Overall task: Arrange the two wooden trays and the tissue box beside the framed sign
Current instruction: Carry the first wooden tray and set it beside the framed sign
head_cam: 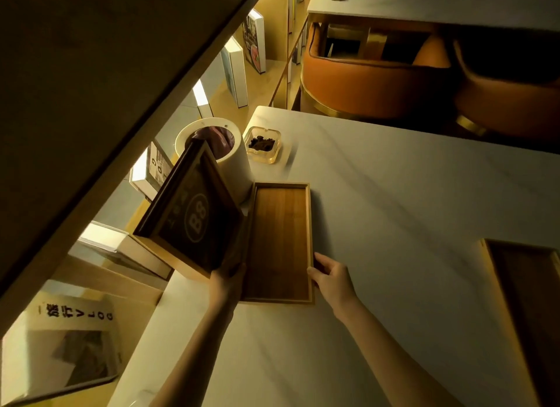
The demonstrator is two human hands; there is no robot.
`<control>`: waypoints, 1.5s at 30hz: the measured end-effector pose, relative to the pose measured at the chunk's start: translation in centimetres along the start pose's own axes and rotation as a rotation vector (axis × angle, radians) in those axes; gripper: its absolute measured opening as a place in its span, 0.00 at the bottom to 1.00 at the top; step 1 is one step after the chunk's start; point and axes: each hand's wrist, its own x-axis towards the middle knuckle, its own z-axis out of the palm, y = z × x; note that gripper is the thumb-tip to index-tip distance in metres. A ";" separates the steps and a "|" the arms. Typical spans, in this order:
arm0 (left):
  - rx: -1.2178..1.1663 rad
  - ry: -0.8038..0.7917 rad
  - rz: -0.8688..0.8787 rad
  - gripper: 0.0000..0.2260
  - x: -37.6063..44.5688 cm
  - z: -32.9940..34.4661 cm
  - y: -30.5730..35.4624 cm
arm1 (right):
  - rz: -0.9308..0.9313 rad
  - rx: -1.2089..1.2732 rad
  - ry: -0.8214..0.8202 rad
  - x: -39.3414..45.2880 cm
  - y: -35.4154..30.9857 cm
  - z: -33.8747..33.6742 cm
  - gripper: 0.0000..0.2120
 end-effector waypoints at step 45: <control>1.013 -0.118 0.476 0.22 -5.2 0.9 -7.2 | -0.162 -0.393 0.005 -0.2 2.0 1.9 0.25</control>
